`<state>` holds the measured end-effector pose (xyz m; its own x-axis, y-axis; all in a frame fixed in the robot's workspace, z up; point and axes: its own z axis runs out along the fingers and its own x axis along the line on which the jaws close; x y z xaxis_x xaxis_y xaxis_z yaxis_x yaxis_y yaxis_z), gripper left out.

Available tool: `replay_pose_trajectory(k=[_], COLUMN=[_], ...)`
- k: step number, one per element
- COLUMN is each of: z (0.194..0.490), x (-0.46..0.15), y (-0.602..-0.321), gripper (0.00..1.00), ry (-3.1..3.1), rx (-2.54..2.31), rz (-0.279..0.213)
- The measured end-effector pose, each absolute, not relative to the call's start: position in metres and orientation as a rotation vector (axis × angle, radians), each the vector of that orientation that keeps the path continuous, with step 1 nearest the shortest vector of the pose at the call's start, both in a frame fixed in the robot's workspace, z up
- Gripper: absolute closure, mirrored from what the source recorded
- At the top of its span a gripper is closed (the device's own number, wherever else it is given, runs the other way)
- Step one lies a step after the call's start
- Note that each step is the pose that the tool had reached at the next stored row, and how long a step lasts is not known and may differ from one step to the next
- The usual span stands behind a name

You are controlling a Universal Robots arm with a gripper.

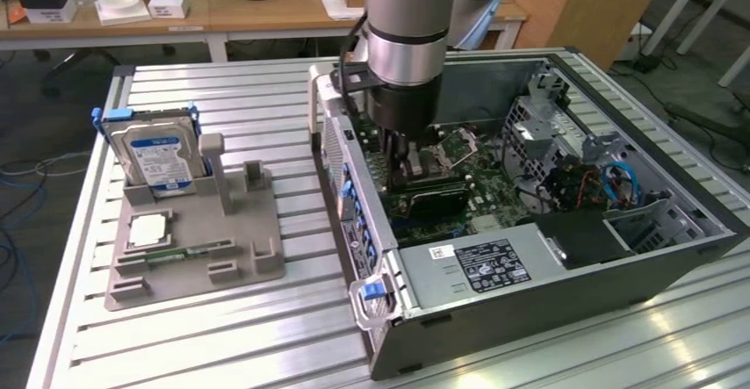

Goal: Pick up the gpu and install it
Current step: 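Press down on the gpu until it lock into place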

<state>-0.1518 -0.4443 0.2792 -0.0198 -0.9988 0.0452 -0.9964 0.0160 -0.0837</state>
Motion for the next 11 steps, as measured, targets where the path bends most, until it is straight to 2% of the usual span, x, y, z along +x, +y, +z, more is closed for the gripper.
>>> replay_pose_trajectory(k=[7,11], z=[0.294,0.295], x=[-0.152,-0.15], y=[-0.444,-0.444], gripper=[0.9,0.9], ry=[2.222,2.246], rx=[-2.183,-2.209], rz=[-0.141,-0.092])
